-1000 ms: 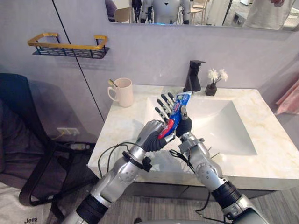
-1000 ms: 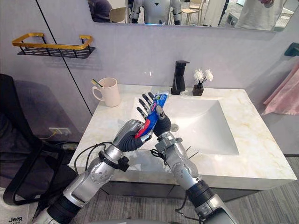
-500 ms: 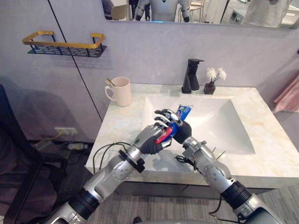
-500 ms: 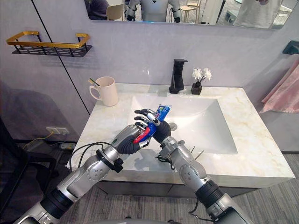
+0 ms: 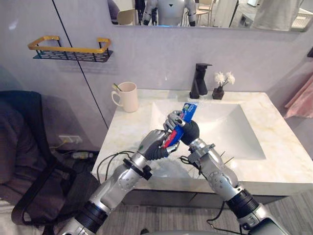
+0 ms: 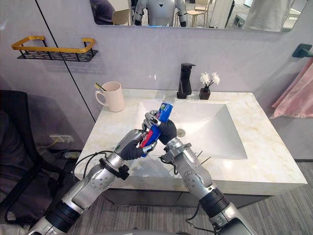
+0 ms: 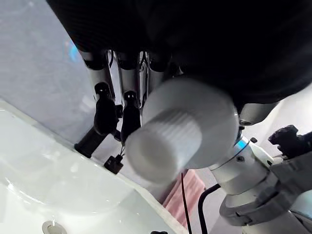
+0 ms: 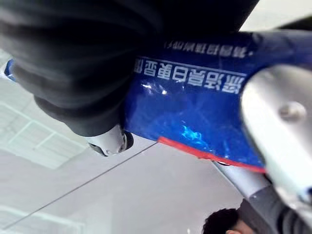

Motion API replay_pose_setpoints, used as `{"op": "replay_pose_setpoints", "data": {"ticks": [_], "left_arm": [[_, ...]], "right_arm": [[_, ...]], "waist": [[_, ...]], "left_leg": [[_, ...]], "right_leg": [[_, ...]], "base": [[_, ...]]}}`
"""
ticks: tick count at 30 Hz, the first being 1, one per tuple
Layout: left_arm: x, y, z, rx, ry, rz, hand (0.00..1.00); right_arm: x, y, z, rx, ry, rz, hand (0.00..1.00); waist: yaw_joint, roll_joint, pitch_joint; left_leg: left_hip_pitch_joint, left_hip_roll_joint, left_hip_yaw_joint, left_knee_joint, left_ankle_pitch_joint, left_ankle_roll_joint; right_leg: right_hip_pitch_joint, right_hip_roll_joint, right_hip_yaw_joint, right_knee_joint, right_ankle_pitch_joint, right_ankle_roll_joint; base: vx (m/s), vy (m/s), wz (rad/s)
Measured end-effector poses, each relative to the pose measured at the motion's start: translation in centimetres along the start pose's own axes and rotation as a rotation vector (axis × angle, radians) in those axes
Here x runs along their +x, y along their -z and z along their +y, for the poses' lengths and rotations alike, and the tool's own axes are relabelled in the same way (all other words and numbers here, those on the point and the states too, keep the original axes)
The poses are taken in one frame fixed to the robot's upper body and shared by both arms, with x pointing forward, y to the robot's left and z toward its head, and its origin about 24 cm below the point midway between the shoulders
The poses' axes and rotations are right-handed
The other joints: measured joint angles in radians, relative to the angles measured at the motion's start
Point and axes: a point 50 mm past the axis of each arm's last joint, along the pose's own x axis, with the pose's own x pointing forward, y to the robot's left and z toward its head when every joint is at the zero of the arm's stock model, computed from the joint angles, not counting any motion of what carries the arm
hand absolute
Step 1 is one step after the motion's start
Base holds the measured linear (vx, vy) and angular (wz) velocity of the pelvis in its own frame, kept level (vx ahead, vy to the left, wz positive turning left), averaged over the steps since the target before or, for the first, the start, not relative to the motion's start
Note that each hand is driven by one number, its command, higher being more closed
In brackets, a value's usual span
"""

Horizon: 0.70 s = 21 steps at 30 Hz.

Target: Organize washtable

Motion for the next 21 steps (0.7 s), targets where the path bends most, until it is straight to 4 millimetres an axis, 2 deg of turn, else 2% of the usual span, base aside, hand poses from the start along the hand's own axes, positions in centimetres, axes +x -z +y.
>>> {"op": "replay_pose_setpoints", "data": {"ticks": [3,6,8,9,12,17,19,21], "left_arm": [[0.0,-0.4,1.0,-0.026,-0.098,0.01,0.0],[-1.1,0.3,3.2,-0.046,-0.279,0.087,0.0],[-3.0,2.3,6.3,-0.021,-0.473,0.205,0.0],[-3.5,2.7,7.0,-0.014,-0.518,0.233,0.0],[-7.0,4.3,9.1,-0.06,-0.727,0.368,0.0],[-11.8,6.4,9.5,-0.226,-0.953,0.552,0.0],[-15.3,8.3,8.6,-0.287,-1.043,0.716,0.0],[-17.4,9.3,7.5,-0.336,-1.084,0.827,0.0]], "right_arm": [[0.2,-0.8,-0.1,0.005,0.025,-0.056,1.0],[0.1,-3.2,-1.0,-0.026,0.082,-0.173,1.0],[-0.7,-6.4,-2.5,-0.067,0.163,-0.327,1.0],[-1.0,-7.1,-2.8,-0.077,0.182,-0.362,1.0],[-2.8,-10.0,-3.6,-0.157,0.257,-0.501,1.0],[-4.2,-10.7,-4.5,-0.279,0.357,-0.519,1.0],[-4.6,-10.8,-4.7,-0.326,0.395,-0.51,1.0],[-4.9,-11.0,-5.0,-0.358,0.421,-0.514,1.0]], "waist": [[-0.001,0.001,0.001],[0.006,0.006,0.004],[0.014,0.013,0.008],[0.014,0.014,0.008],[0.021,0.014,0.008],[0.026,0.013,0.009],[0.036,0.012,0.01],[0.046,0.01,0.011]], "left_leg": [[0.001,-0.001,-0.014,0.0,0.001,0.0],[0.002,-0.001,-0.019,0.0,0.001,0.0],[0.001,-0.001,-0.027,0.0,0.001,-0.001],[0.0,-0.002,-0.031,-0.001,0.001,-0.001],[-0.005,0.001,-0.04,-0.001,0.002,-0.002],[-0.011,0.001,-0.063,-0.002,0.002,-0.003],[-0.016,0.002,-0.067,-0.003,0.002,-0.004],[-0.017,0.001,-0.069,-0.004,0.002,-0.004]], "right_leg": [[0.01,-0.001,-0.016,-0.002,-0.004,0.002],[0.013,-0.001,-0.021,-0.002,-0.007,0.001],[0.017,-0.002,-0.032,-0.003,-0.009,0.001],[0.017,-0.002,-0.036,-0.003,-0.011,0.001],[0.02,-0.001,-0.046,-0.008,-0.014,-0.001],[0.031,-0.002,-0.072,-0.021,-0.015,-0.001],[0.029,-0.002,-0.077,-0.022,-0.016,-0.001],[0.029,-0.002,-0.08,-0.022,-0.017,-0.001]], "base": [[-0.01,-0.021,0.14],[0.0,-0.021,0.06],[-0.01,-0.024,0.11],[0.0,-0.025,0.17],[0.02,-0.03,0.09],[0.01,-0.028,0.13],[-0.01,-0.027,0.07],[-0.01,-0.02,0.06]]}}
